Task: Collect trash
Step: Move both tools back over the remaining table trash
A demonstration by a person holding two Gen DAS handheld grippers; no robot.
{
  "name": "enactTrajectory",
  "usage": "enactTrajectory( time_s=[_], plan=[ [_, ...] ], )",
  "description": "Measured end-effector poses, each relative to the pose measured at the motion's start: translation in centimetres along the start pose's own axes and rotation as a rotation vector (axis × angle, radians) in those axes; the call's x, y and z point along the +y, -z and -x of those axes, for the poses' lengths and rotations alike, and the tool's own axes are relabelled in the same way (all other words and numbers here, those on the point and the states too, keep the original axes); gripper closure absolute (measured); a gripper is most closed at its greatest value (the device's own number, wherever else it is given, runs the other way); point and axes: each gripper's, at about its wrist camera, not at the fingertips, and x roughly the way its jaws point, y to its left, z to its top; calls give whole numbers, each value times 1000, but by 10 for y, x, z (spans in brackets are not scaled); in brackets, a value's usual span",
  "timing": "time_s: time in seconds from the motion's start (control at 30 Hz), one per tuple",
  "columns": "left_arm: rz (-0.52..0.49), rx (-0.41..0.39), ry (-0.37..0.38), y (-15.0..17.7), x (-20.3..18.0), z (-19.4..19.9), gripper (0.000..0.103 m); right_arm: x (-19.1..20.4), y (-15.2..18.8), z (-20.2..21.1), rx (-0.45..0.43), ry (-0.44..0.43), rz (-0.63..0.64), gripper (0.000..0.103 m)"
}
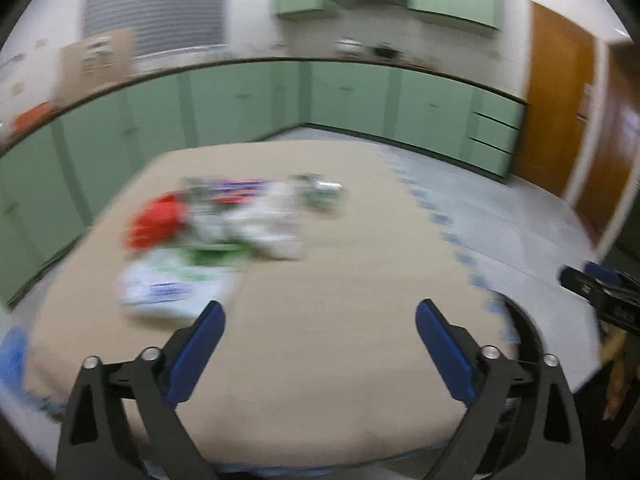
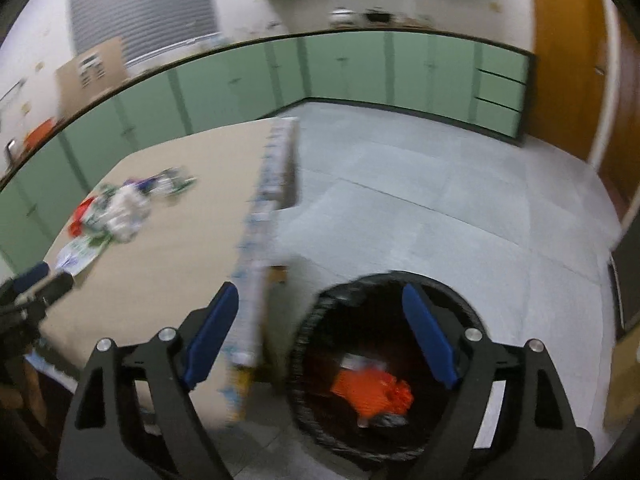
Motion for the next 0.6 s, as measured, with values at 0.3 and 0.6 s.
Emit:
enactTrajectory(
  time_s=[0.3, 0.6],
  plan=[
    [62, -45, -122, 8, 97, 16, 6, 96, -21, -21, -1, -160, 86, 21],
    [117, -17, -74, 11, 124, -16, 6, 152, -29, -40, -5, -191, 144, 23]
  ],
)
